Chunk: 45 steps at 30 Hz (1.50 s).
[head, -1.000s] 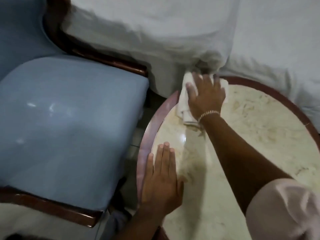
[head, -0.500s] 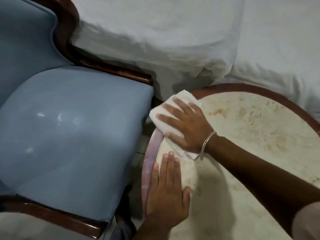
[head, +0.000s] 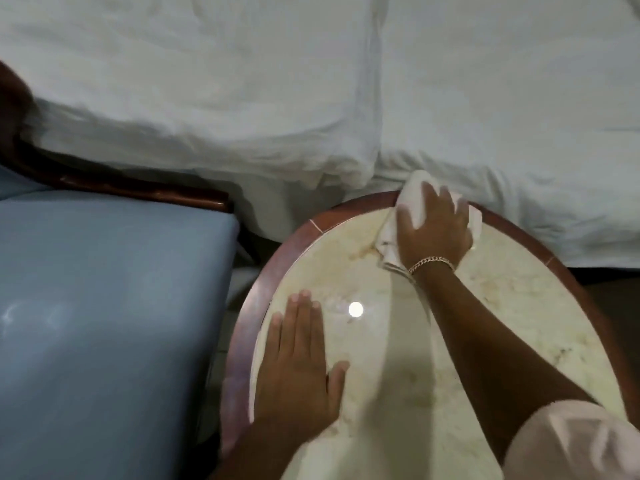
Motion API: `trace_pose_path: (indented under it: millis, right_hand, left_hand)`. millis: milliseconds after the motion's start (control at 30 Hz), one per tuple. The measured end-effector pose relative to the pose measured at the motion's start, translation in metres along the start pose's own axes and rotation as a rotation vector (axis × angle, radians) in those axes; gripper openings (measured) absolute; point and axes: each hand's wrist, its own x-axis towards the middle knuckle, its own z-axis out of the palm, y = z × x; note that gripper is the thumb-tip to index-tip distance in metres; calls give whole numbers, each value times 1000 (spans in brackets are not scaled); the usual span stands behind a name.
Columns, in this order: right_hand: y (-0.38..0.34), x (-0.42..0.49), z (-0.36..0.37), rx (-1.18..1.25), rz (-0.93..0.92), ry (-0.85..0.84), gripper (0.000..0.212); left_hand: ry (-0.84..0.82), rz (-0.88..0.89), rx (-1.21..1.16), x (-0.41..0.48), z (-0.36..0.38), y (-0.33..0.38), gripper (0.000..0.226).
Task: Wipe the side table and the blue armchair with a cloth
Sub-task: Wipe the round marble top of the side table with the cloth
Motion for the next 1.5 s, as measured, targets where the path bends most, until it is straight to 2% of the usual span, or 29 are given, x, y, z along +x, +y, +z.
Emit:
trace_pose_path:
  millis: [33,100,133,167,233,267,300,367,400,433,533,567,600,667,700,733,767,867,900,933,1033,1067,1100,1200,1267,1333,1400,1433,1500]
  right_hand:
    - [5,-3,0,2,-116,0,62]
    - [26,-15,1,-17,-523,-102,63]
    - [40,-9,-4,-29,-587,-120,62]
    - [56,4,-10,-8,-455,-107,62]
    - [92,19,-22,30,94,14,63]
    - [100,18,-28,-1,195,48,64]
    - [107,13,-31,-40,59,33,66]
    - [125,-15,-26,-60,-463,-136,68]
    - [139,-24,-29,-80,-576,-166,67]
    - [153,-28,-34,-81,-498,-138,66]
    - [184,-39,-48,10,395,102,65]
    - [181,-50,-46,-9,425,108,66]
    - [175,-65,-43,-35,227,63,67]
    - [160,-103,-28,-35,-370,-87,69]
    - [161,-117,-25,-34,-523,-122,69]
    - [167,-124,-28,-20,-512,-109,68]
    - [179,-126,-30,-28,-353,-39,67]
    - [202,-135,-41,8,483,153,67]
    - [191,-141,-41,31,612,189,67]
    - [173,-147,-38,43,588,217,67]
    - [112,-179,-18,29,-90,71,68]
    - [102,-185,-16,0,-229,5,69]
    - [97,-185,-14,-10,-227,-2,70]
    - [83,-182,-23,221,303,120,63]
    - [68,-177,-30,610,267,100,52]
    - [67,-177,-38,839,324,192,46]
    - [85,-183,-44,791,521,284,47]
    - [97,-188,-43,635,534,221,48]
    - [110,-207,-34,249,371,-86,53]
  left_hand:
    - [-3,-6,10,18,-3,3,84]
    - [-7,-12,36,47,-6,10,82]
    - [-8,-4,47,56,-6,12,82]
    - [-13,13,56,62,-5,13,82]
    - [-15,52,83,71,-2,11,84]
    - [-15,71,108,75,-1,8,85]
    - [-19,97,133,78,1,7,85]
    - [-22,145,158,88,2,8,86]
    - [-23,154,168,94,1,10,87]
    - [-24,162,183,100,0,12,88]
    - [-8,184,218,114,-3,19,89]
    - [-6,198,225,117,-2,20,88]
    - [-9,214,229,119,-1,21,88]
    - [-8,222,218,121,-1,21,87]
    - [0,227,218,121,-1,21,87]
    - [5,238,220,120,-1,21,86]
    - [8,244,219,119,-1,20,86]
    - [21,245,224,120,1,19,85]
    - [9,240,227,121,1,21,85]
    - [-7,232,225,121,0,23,86]
    - [-20,232,167,117,-6,20,84]
    - [-34,221,108,117,-9,19,81]
    - [-62,189,15,116,-12,19,79]
    - [-136,23,-394,105,-25,37,81]
    - [-126,89,-516,86,-28,60,76]
    - [-69,296,-367,70,-25,80,71]
    - [-49,428,-35,66,-16,83,69]
    - [-65,459,114,69,-12,79,69]
    - [-83,476,277,83,-8,67,68]
